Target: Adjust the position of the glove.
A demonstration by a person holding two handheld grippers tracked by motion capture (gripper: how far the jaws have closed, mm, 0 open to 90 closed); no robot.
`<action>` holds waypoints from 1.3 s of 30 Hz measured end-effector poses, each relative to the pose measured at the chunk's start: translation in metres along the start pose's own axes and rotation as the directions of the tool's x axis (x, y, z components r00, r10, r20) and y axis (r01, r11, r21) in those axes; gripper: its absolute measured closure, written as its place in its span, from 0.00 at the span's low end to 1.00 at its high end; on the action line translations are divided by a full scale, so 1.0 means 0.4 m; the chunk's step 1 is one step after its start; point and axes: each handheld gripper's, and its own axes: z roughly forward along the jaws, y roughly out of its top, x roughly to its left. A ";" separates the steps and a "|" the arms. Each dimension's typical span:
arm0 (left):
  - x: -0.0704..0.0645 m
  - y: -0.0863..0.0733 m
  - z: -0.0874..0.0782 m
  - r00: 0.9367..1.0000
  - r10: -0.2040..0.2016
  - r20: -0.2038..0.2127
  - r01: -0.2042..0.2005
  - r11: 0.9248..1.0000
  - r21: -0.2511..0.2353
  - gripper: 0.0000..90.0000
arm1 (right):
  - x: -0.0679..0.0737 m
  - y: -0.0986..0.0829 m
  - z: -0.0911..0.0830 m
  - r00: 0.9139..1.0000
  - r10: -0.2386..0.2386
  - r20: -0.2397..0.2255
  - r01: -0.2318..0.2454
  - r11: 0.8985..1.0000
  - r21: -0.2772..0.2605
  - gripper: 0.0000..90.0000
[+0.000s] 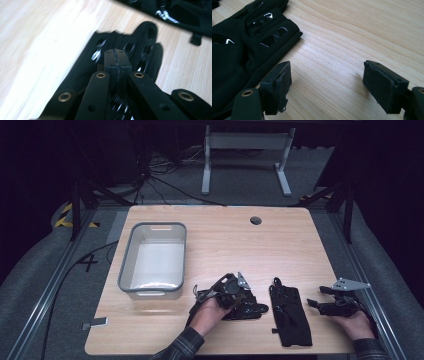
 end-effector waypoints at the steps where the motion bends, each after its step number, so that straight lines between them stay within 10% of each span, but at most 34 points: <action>1: 0.000 0.000 0.000 1.000 0.000 0.000 0.000 1.000 0.000 1.00 | 0.000 0.000 0.000 1.000 0.000 0.000 0.000 1.000 0.000 0.26; 6: 0.008 0.009 0.042 1.000 -0.004 0.021 0.004 1.000 0.021 1.00 | -0.001 0.000 -0.001 1.000 -0.001 -0.001 0.001 1.000 0.001 0.27; 21: 0.125 0.045 0.064 0.988 -0.125 -0.088 0.123 0.992 -0.027 1.00 | 0.000 0.001 0.000 1.000 -0.003 -0.001 0.003 1.000 0.004 0.27; 31: 0.196 0.045 0.058 0.954 -0.227 -0.195 0.218 0.974 -0.066 1.00 | 0.000 0.001 -0.001 1.000 -0.005 -0.003 0.005 1.000 0.005 0.27; 39: 0.150 0.025 -0.014 0.959 -0.205 -0.196 0.187 0.977 -0.105 0.99 | 0.005 0.006 -0.011 0.999 -0.004 -0.033 0.004 1.000 -0.004 0.32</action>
